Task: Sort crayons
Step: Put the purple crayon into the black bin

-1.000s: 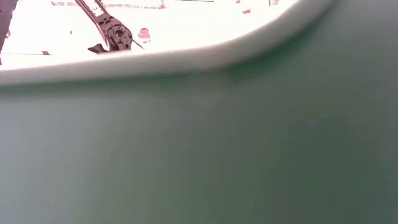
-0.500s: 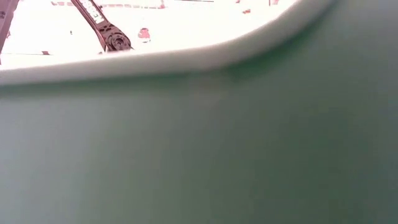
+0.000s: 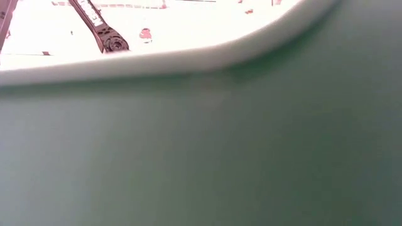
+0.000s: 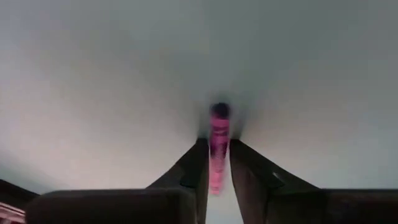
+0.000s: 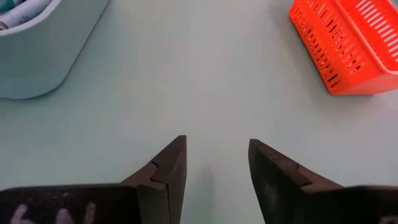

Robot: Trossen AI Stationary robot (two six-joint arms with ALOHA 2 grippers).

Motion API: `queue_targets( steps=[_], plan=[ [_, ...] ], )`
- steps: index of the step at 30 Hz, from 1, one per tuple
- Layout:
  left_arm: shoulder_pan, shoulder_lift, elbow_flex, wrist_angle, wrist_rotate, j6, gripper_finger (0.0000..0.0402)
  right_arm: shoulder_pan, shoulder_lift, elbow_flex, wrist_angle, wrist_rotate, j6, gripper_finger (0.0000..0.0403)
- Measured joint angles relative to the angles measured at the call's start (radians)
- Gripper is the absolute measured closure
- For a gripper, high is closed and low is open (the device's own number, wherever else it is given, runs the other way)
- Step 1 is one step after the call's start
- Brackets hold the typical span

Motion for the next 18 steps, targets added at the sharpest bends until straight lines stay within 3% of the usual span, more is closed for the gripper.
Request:
queue_targets(
  steps=[9,18],
  plan=[
    [-0.004,-0.005,-0.050,0.011,0.000,-0.002,0.0392,-0.002,0.000,0.000,0.000,0.000,-0.004,0.0234],
    [-0.051,0.004,-0.007,0.001,-0.019,-0.032,0.0399,-0.008,0.000,0.000,0.004,0.000,-0.008,0.0234]
  ],
)
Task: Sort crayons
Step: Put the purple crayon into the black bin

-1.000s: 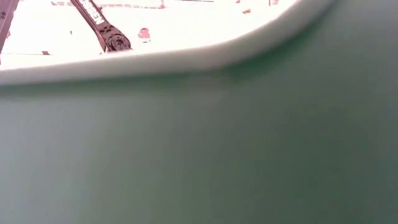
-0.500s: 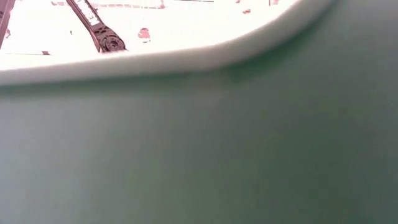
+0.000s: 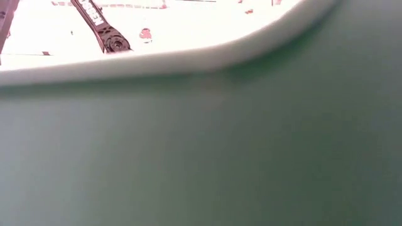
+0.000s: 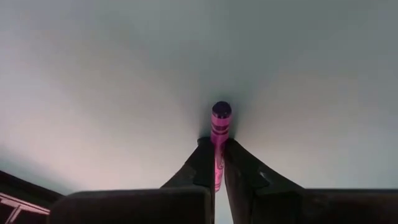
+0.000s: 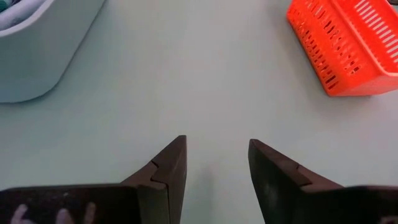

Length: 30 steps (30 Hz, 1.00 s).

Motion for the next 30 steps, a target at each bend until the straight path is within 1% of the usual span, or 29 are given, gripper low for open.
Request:
queue_targets(
  steps=[5,10,17,25,30],
  plan=[
    [-0.037,0.001,0.045,-0.036,0.031,-0.028,0.0401,0.000,0.000,0.000,-0.001,0.000,-0.001,0.0234],
    [-0.084,-0.002,0.109,-0.097,0.024,-0.058,0.0401,0.000,0.000,0.000,-0.005,0.000,-0.007,0.0234],
    [-0.162,-0.031,0.241,-0.166,0.031,-0.089,0.0401,0.000,0.000,0.000,-0.005,0.000,-0.019,0.0234],
    [-0.271,-0.053,0.456,-0.180,0.142,-0.136,0.0401,0.003,0.000,0.000,-0.034,-0.001,-0.019,0.0234],
    [-0.346,-0.053,0.587,-0.136,0.265,-0.153,0.0401,0.003,0.000,0.000,-0.045,-0.001,-0.016,0.0234]
  ],
)
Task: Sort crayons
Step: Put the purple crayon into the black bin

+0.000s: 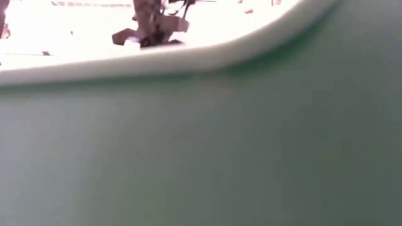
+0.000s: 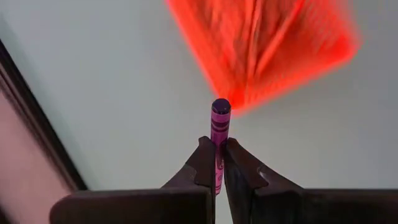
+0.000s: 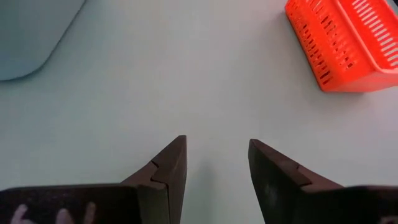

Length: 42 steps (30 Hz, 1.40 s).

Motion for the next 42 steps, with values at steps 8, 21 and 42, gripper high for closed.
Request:
queue_targets(
  steps=[8,21,42],
  plan=[
    [-0.087,0.000,0.109,0.155,0.198,-0.009,0.0401,0.016,0.000,0.000,-0.133,-0.001,0.163,0.0234],
    [-0.109,0.000,0.110,0.371,0.396,-0.025,0.0401,0.105,-0.002,0.000,-0.482,0.049,0.642,0.0234],
    [-0.122,0.002,-0.152,1.031,0.663,-0.143,0.0401,0.189,-0.194,0.000,-0.512,0.499,0.694,0.0234]
  ],
)
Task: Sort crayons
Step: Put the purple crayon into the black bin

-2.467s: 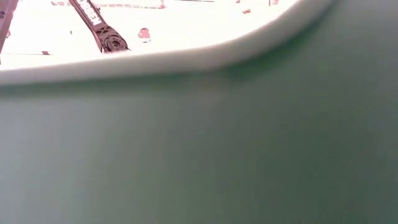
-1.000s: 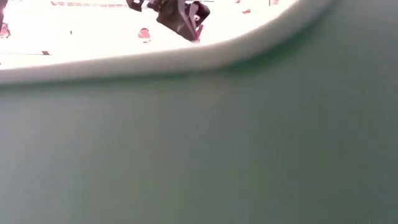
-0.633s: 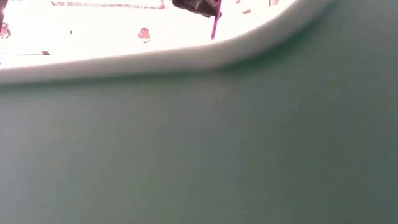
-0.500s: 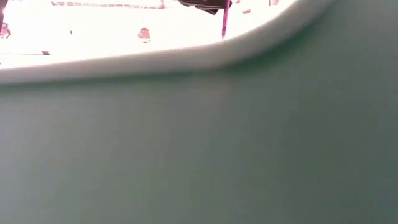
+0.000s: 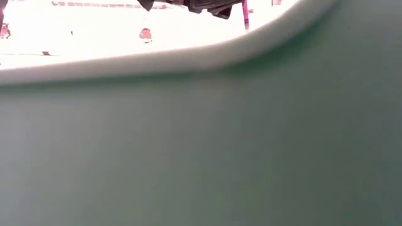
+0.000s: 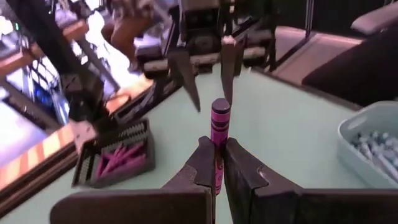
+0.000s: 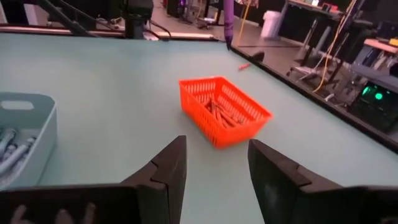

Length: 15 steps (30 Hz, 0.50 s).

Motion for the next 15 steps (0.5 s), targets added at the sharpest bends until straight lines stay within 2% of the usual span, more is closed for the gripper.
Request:
queue_targets(
  steps=[5,10,15],
  plan=[
    [-0.034,0.000,-0.052,0.138,0.029,-0.014,0.0401,-0.047,-0.028,0.000,0.191,-0.001,-0.258,0.0234],
    [-0.079,0.000,-0.110,0.202,0.031,-0.006,0.0401,-0.110,-0.039,0.003,0.424,-0.080,-0.575,0.0234],
    [-0.124,0.000,-0.149,0.207,-0.030,0.027,0.0401,-0.169,-0.037,0.023,0.605,-0.160,-0.822,0.0234]
  ],
)
